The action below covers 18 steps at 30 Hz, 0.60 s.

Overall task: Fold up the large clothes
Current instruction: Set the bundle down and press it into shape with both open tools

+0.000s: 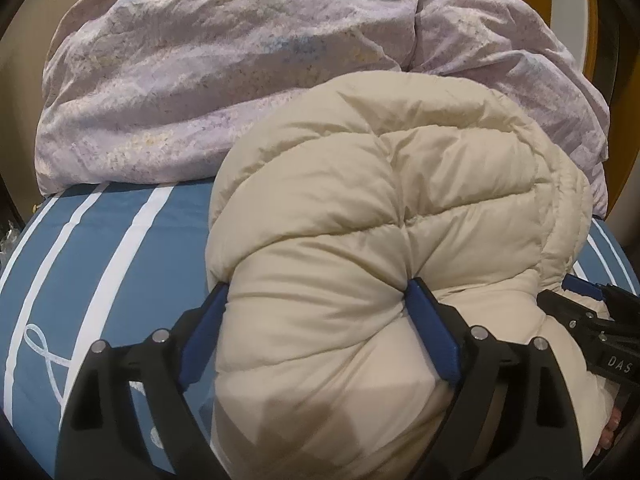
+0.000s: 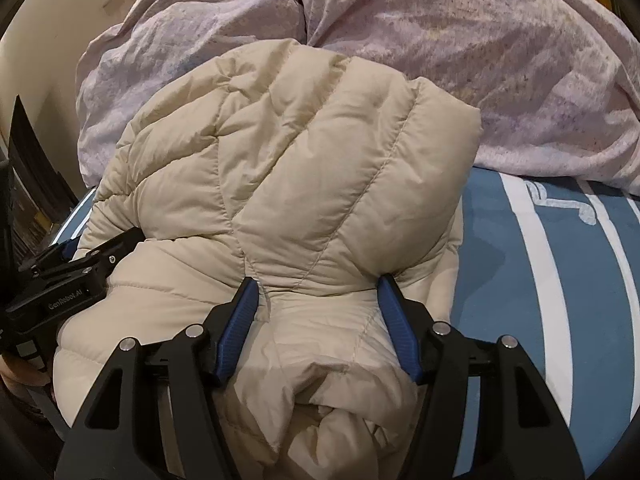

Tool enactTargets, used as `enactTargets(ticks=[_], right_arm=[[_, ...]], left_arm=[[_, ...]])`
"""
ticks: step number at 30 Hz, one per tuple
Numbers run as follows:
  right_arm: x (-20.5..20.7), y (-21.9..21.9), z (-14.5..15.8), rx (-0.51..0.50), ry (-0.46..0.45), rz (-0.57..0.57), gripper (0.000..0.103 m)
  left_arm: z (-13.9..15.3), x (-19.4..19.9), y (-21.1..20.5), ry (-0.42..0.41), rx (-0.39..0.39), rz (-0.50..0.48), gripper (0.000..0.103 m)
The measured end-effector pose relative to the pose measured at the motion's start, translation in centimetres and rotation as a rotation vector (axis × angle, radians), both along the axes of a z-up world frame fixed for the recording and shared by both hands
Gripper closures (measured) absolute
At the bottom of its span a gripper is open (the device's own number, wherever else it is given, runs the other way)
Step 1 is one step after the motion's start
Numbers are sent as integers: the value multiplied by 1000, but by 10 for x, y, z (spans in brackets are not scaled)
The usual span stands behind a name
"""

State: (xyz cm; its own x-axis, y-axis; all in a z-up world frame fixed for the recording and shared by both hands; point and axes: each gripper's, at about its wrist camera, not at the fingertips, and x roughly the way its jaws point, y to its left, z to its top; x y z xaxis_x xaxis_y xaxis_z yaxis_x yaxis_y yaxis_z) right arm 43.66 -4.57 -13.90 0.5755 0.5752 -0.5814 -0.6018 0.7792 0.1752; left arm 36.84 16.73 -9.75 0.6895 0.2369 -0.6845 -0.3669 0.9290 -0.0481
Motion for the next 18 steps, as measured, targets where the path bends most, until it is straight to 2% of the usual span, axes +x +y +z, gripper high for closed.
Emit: enactTargets(ticks=[10,18], right_arm=[[1,0,-1,-5,7,-18,40],[-16,-8,9,-23,-21,-61,30]], left_arm=[[-7,2,5,8,-20,11,11],[5,-27,4,-19,-63,15,7]])
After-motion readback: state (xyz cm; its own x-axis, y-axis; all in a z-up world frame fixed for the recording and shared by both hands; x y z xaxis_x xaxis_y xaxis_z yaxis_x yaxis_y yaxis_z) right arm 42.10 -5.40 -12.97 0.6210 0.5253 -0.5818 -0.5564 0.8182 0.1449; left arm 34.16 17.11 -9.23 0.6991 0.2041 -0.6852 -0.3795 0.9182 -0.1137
